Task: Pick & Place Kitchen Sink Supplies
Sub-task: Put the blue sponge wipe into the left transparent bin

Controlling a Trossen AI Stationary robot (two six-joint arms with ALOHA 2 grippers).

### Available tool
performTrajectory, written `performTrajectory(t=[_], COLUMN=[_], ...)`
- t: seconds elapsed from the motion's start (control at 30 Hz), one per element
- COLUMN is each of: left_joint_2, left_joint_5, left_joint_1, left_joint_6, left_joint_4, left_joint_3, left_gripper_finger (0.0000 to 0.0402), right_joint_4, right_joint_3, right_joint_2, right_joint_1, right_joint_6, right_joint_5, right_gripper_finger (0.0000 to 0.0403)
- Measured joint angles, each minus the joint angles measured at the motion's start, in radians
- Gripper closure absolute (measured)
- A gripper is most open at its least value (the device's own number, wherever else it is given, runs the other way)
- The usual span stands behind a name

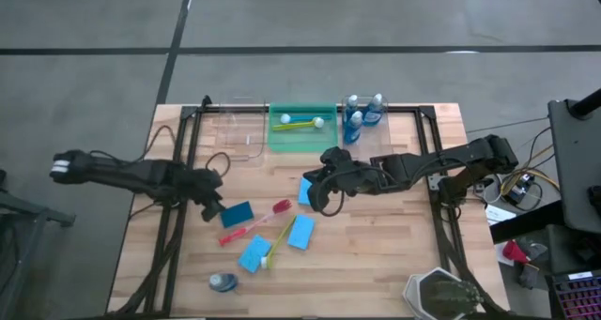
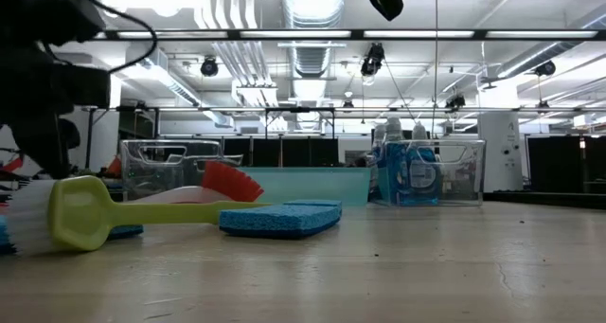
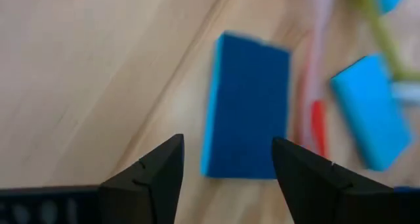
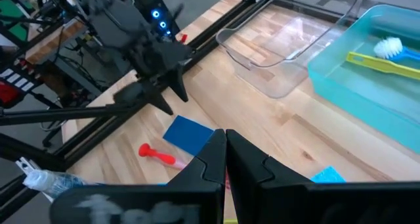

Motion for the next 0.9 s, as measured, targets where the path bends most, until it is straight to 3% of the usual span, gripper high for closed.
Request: performTrajectory(t=[0.67, 0.77, 0.9], left_joint_2=[0.324, 0.341, 0.35], left_joint_5=[0.002, 0.007, 0.031], left_joint_1=[0.0, 0.0, -0.001], left_joint_6=[0.049, 0.053, 0.045], left_joint_4=[0.185, 0.204, 0.242], left_joint_3=[-0.031, -0.035, -0.038], left_gripper_finger=[0.019, 0.0229, 0.0333], right_joint_4=[0.0, 0.001, 0.001], right_joint_3=[-0.001, -0.001, -0.001], right_joint_2=[0.0, 0.0, 0.0], right_joint_1=[0.0, 0.0, 0.0], right_joint_6=[0.0, 0.0, 0.004], right_joint_5=[0.0, 0.001, 0.002], right_gripper_finger=[0.0394, 0.0394, 0.0394])
